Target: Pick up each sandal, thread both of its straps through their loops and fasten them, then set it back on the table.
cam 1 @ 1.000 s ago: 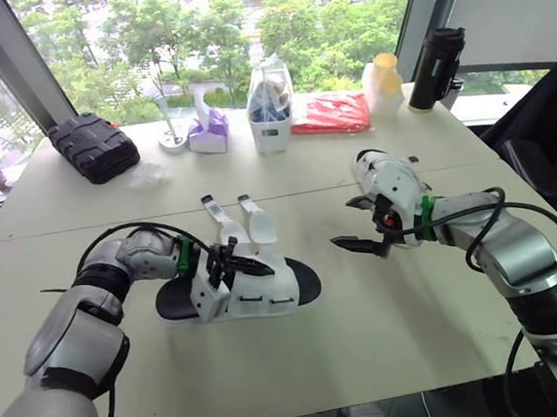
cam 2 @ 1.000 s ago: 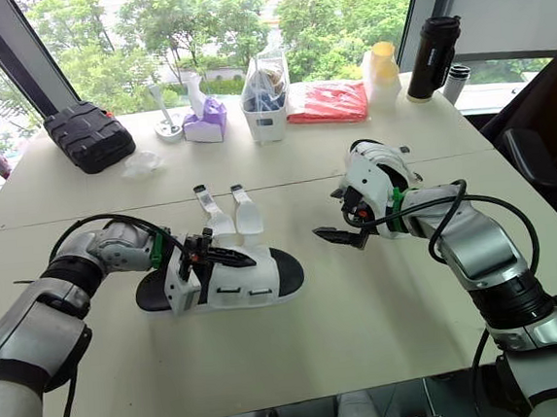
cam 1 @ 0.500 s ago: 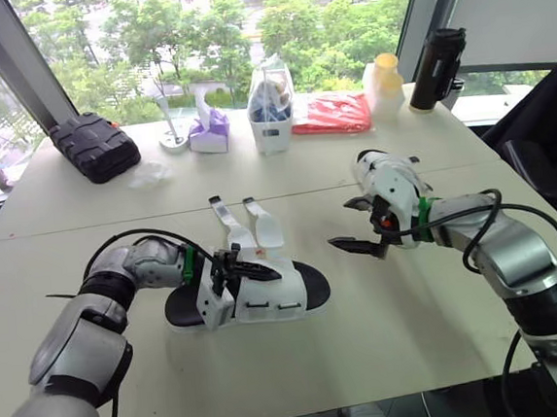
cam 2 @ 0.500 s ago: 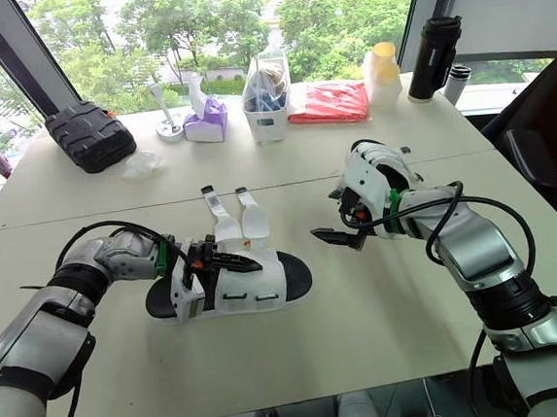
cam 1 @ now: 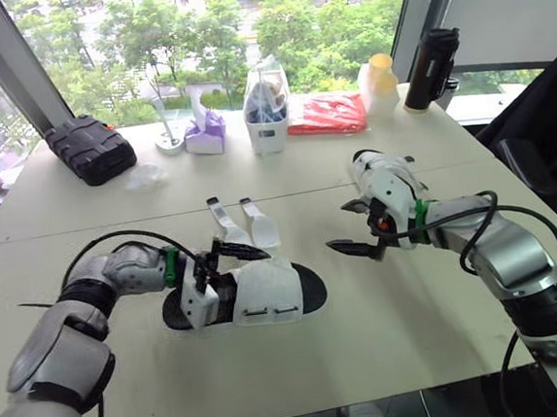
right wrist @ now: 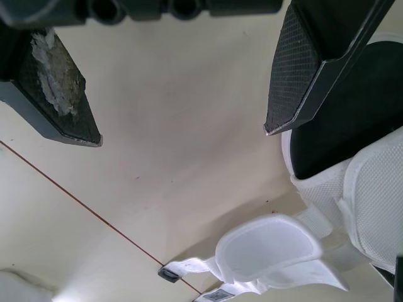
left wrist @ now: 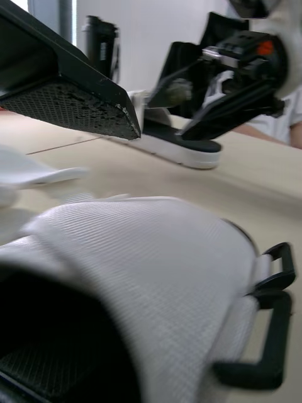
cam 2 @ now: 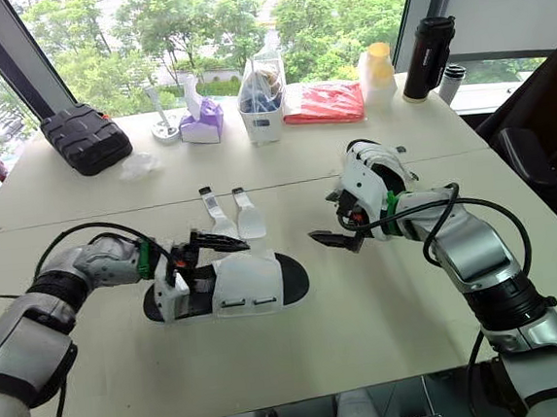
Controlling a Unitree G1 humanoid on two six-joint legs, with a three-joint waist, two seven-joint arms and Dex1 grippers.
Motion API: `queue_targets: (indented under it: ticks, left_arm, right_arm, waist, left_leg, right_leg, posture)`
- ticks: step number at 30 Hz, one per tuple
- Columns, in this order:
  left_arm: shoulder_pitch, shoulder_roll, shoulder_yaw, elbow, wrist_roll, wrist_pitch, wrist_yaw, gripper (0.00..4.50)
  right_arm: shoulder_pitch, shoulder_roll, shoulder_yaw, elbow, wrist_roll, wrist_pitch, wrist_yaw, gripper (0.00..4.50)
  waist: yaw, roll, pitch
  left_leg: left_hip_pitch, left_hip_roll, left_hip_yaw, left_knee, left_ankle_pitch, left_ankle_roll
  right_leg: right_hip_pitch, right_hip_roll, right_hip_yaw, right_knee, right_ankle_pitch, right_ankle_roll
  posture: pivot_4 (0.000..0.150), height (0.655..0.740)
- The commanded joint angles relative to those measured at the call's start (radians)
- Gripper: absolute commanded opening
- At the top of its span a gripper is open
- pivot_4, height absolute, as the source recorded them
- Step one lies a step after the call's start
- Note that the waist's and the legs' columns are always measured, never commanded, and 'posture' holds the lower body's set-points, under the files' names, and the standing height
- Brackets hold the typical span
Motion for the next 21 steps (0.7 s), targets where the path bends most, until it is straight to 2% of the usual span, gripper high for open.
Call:
queue_targets:
  ticks: [1,3,4,6,9,11,14,16,18,21]
  left_arm:
    - [0.024,0.103,-0.077,-0.050,-0.185,0.022,-0.042,4.42]
    - [0.045,0.153,-0.121,-0.102,-0.297,0.069,-0.094,4.42]
    - [0.069,0.178,-0.133,-0.151,-0.392,0.132,-0.156,4.42]
    - [0.166,0.233,-0.075,-0.327,-0.714,0.435,-0.371,4.42]
    - [0.285,0.288,0.055,-0.543,-1.032,0.847,-0.581,4.42]
    - [0.350,0.307,0.142,-0.651,-1.140,1.040,-0.640,4.42]
    - [0.456,0.339,0.271,-0.818,-1.307,1.369,-0.621,4.42]
    - [0.514,0.354,0.345,-0.905,-1.371,1.531,-0.611,4.42]
    - [0.562,0.346,0.427,-0.973,-1.439,1.674,-0.576,4.50]
    - [0.601,0.307,0.520,-1.026,-1.456,1.783,-0.534,4.50]
  right_arm:
    - [0.002,-0.004,0.005,-0.041,-0.011,-0.020,0.009,4.50]
    - [0.002,-0.002,0.009,-0.040,-0.012,-0.022,0.010,4.50]
    - [0.002,-0.002,0.011,-0.038,-0.013,-0.024,0.010,4.50]
    - [0.002,-0.003,0.016,-0.037,-0.016,-0.031,0.018,4.50]
    - [0.009,-0.014,0.025,-0.038,-0.027,-0.056,0.042,4.50]
    - [0.016,-0.022,0.029,-0.036,-0.034,-0.082,0.061,4.50]
    - [0.037,-0.042,0.040,-0.031,-0.048,-0.142,0.102,4.50]
    - [0.045,-0.044,0.043,-0.023,-0.053,-0.175,0.119,4.50]
    - [0.061,-0.040,0.042,-0.024,-0.032,-0.206,0.158,3.95]
    - [0.087,-0.043,0.053,-0.021,-0.026,-0.260,0.217,2.70]
  waist:
    - [-0.001,0.000,0.000]
    - [0.000,0.000,0.000]
    - [0.000,0.000,0.000]
    - [-0.001,0.000,0.000]
    - [-0.003,0.001,0.000]
    - [-0.005,0.001,0.000]
    - [-0.005,0.001,0.000]
    - [-0.007,0.001,0.000]
    - [-0.008,0.001,0.000]
    - [-0.006,0.001,0.000]
  left_leg:
    - [0.000,0.000,0.000,0.000,0.000,0.000]
    - [0.000,0.000,-0.001,0.000,0.000,0.001]
    - [0.000,0.000,-0.001,0.000,-0.001,0.001]
    - [0.000,0.001,-0.001,0.000,-0.001,0.002]
    - [0.000,0.003,-0.002,0.000,-0.002,0.004]
    - [0.000,0.003,-0.002,0.000,-0.003,0.005]
    - [0.002,0.003,-0.001,0.000,-0.003,0.005]
    - [0.002,0.003,-0.001,0.000,-0.003,0.005]
    - [0.003,0.002,0.000,0.000,-0.003,0.005]
    - [0.004,0.002,0.000,0.000,-0.003,0.005]
  right_leg:
    - [0.000,0.000,0.000,0.000,0.000,0.000]
    - [0.000,0.000,0.001,0.000,0.000,0.000]
    - [0.000,0.000,0.001,0.000,0.000,0.000]
    - [0.000,0.000,0.001,0.000,0.000,0.000]
    - [0.000,-0.001,0.002,0.001,0.000,0.000]
    - [-0.001,0.000,0.002,0.002,0.000,0.000]
    - [0.000,0.000,0.002,0.002,0.000,0.000]
    - [0.001,0.001,0.002,0.002,0.000,0.000]
    - [0.001,0.001,0.002,0.003,-0.001,0.000]
    - [0.002,0.002,0.002,0.004,-0.001,0.000]
  posture:
    - [0.150,0.7400]
    - [0.150,0.7400]
    - [0.150,0.7400]
    - [0.150,0.7400]
    - [0.150,0.7400]
    - [0.150,0.7400]
    - [0.150,0.7400]
    - [0.150,0.7400]
    - [0.150,0.7400]
    - [0.150,0.7400]
